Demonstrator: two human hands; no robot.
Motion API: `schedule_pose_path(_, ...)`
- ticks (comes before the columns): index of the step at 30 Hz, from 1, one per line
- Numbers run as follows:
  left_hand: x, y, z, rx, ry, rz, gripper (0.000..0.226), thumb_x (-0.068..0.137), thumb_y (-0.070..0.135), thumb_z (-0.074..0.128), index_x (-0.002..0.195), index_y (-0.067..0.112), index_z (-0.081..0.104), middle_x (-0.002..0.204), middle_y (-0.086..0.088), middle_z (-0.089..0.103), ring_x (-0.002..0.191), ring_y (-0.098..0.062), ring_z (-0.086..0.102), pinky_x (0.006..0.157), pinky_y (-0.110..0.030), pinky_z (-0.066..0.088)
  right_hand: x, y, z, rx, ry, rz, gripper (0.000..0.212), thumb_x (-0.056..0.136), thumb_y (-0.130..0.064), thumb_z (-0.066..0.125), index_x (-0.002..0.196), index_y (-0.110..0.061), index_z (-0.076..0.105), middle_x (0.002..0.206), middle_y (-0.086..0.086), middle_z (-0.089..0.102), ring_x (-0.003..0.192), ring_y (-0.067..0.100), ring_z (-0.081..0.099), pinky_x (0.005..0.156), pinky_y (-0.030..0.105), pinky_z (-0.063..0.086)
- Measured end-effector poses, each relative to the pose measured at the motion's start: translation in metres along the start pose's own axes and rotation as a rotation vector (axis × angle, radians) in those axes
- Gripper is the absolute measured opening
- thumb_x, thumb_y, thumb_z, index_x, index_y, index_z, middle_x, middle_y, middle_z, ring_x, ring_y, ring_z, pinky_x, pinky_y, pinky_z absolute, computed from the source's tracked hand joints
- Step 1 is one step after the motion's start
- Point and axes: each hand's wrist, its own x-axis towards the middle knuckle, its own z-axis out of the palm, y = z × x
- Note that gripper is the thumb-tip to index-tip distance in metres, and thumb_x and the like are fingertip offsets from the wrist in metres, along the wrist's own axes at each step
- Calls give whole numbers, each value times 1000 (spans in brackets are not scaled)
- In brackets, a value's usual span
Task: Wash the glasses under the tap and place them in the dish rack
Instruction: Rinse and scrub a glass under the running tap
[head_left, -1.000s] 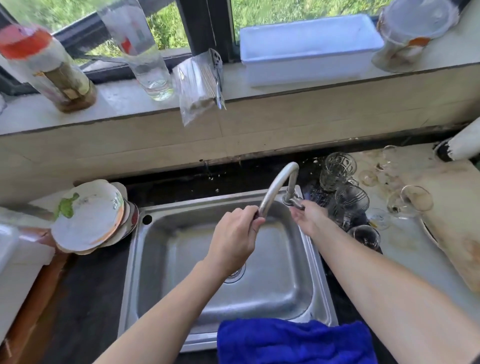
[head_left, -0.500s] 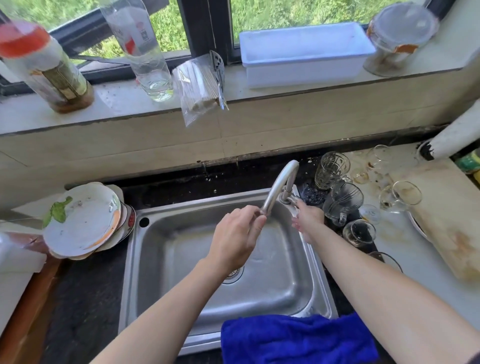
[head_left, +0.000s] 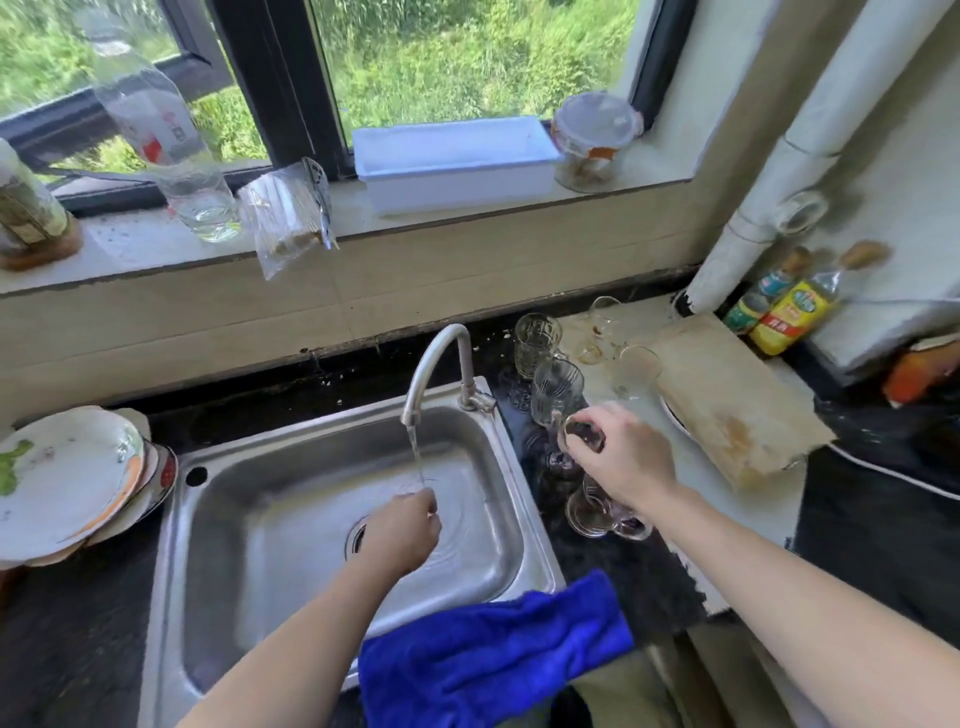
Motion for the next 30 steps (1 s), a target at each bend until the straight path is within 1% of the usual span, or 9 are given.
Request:
schedule_pose_path(3,-8,25,11,18,1,-12,27,94,26,41,113,16,57,113,-11,65,103,-31,60,77,-35,44,-13,29,-5,-150,-238,22,65,76,-62,60,133,-35,47,133,-13,47,112,17,55,72,27,44)
schedule_pose_path(6,-16,41,29,3,-17,-19,25,92,25,42,109,16,58,111,-12,65,101,-32,60,77,-36,46,-28,47,5,-184,-352,-3,82,67,-64,63,140,-36,36,137,-11,42,119,19,50,84,34,48)
schedule_pose_path(9,-32,51,47,-11,-33,-54,25,91,26,43,108,18,59,108,-8,67,100,-31,60,81,-37,47,-34,55,13,-174,-382,-39,85,68,-53,67,142,-36,29,135,-6,43,118,21,50,84,34,48)
schedule_pose_path(12,-49,54,60,-48,-60,-101,25,91,27,43,110,18,58,110,-8,66,104,-29,57,85,-36,46,-33,55,13,-178,-368,-59,82,66,-43,69,139,-31,34,126,-1,48,109,24,54,81,35,50)
schedule_pose_path(17,-77,38,58,-96,-47,-198,24,90,27,45,108,19,58,112,-7,65,106,-26,58,87,-35,46,-38,34,1,-175,-336,-123,84,61,-52,66,137,-30,40,121,-1,54,101,23,59,77,31,49)
schedule_pose_path(22,-90,12,34,-166,18,-318,23,90,24,47,107,16,61,108,-9,67,103,-29,59,81,-32,44,-31,-27,-5,25,-367,-144,80,63,-60,69,134,-32,45,122,-5,60,104,20,59,77,29,45)
schedule_pose_path(25,-91,-4,28,-386,46,-411,15,90,23,52,93,16,64,91,-9,68,87,-29,59,69,-29,39,-21,-66,10,173,-451,-56,86,57,-63,71,133,-30,48,121,-4,62,105,19,60,82,33,49)
schedule_pose_path(27,-88,-16,28,-700,69,-483,12,89,26,56,84,16,60,79,-8,59,74,-29,58,62,-28,38,-16,-90,28,246,-499,11,89,54,-64,73,132,-29,50,123,-4,61,108,18,59,89,37,50)
schedule_pose_path(30,-77,-32,26,-1183,62,-603,13,88,30,58,93,18,57,85,-7,51,69,-24,49,56,-28,40,-10,-121,55,339,-560,97,89,55,-59,77,131,-21,51,122,-1,61,104,18,60,91,38,50)
